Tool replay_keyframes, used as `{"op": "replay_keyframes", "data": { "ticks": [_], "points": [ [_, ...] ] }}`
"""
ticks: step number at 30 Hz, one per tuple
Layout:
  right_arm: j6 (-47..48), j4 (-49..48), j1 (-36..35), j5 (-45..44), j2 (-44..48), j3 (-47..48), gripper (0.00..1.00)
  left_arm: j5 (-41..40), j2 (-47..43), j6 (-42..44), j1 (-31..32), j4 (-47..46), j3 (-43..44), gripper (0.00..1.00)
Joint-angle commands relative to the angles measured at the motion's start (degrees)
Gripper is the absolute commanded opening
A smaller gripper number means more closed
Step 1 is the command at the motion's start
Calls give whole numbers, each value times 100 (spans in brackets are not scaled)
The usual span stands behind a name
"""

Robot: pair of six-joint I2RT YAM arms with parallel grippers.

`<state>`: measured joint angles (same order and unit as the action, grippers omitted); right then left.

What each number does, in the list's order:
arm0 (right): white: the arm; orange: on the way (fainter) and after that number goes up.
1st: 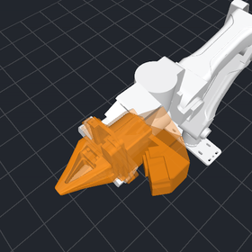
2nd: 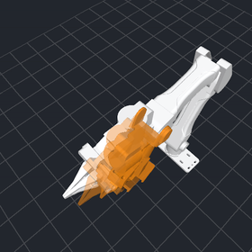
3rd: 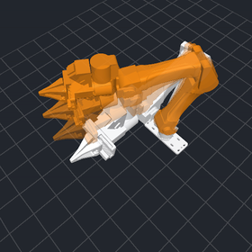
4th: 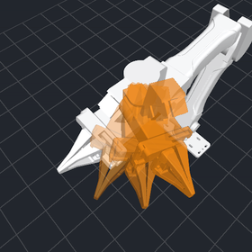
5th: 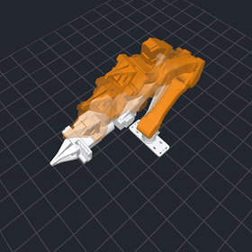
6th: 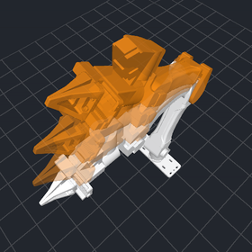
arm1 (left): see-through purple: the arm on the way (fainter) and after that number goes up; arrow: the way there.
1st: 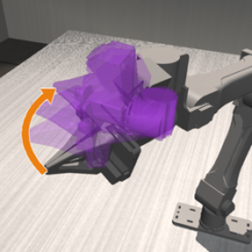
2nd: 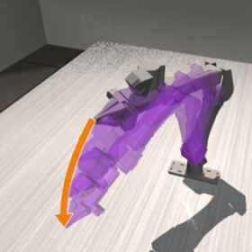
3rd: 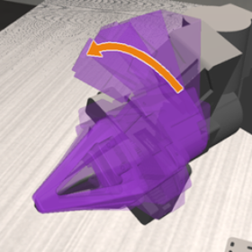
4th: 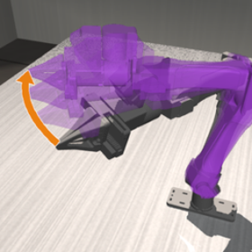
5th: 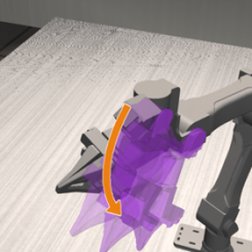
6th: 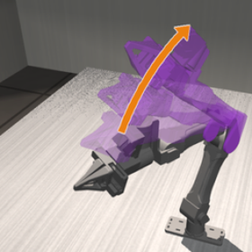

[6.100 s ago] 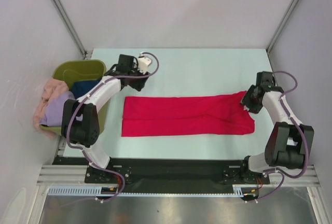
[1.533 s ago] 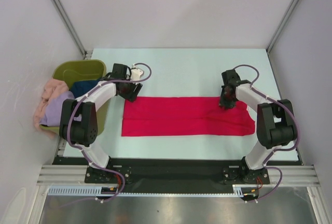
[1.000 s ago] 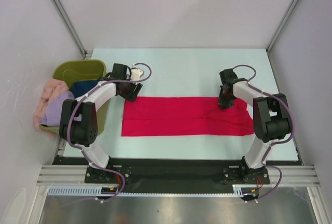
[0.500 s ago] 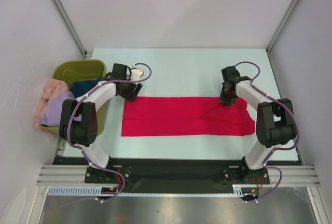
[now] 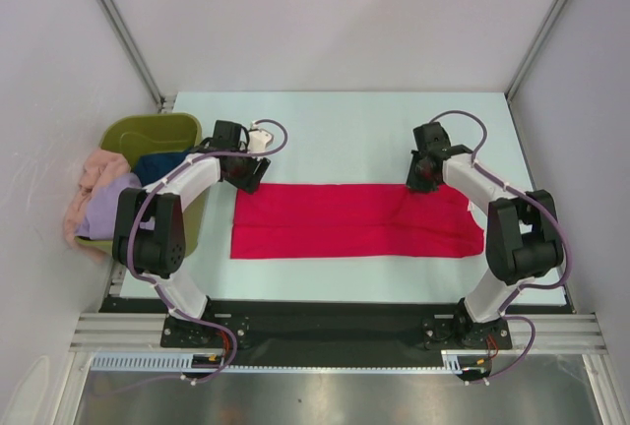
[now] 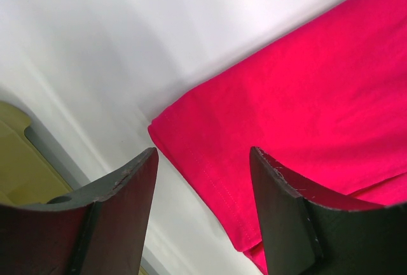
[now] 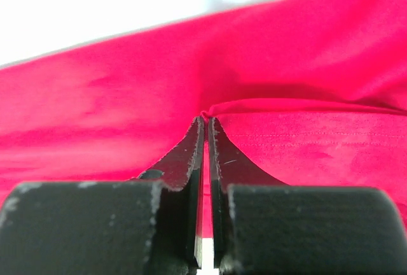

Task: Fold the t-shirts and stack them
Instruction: Fold the tshirt

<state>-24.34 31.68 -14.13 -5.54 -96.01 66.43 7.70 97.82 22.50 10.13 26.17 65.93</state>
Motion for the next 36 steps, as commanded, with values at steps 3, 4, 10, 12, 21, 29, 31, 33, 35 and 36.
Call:
{"op": "replay_keyframes", "data": {
  "ticks": [3, 4, 10, 12, 21, 29, 31, 33, 35, 36],
  "points": [
    [69, -418, -37, 115, -155, 124, 8, 12, -123, -9, -2, -77, -10, 65],
    [70, -374, -37, 106, -207, 133, 13, 3, -123, 8, -2, -86, -10, 65],
    [131, -321, -46, 264, -375, 168, 47, 3, -88, 0, -20, -68, 7, 65],
    [131, -251, -46, 299, -296, 221, 52, 47, -79, -26, -37, -7, 69, 66],
    [-439, 749, 935, -509, 1373, -358, 57, -594, 176, -317, -450, 37, 394, 66],
    [-1353, 1218, 2985, -255, 2876, -2360, 54, -709, 650, -273, -459, 46, 579, 68],
    [-1468, 1078, 3353, -211, 3166, -2617, 54, -709, 729, -255, -459, 46, 614, 68],
    [-1600, 806, 3452, -105, 3255, -2906, 53, -665, 834, -246, -459, 63, 623, 67],
    [-1697, 638, 3504, -140, 3159, -3013, 52, -481, 844, -255, -459, 46, 579, 65],
    [-1732, 420, 3514, -105, 3080, -3066, 51, -420, 835, -255, -459, 37, 492, 65]
  ]
}}
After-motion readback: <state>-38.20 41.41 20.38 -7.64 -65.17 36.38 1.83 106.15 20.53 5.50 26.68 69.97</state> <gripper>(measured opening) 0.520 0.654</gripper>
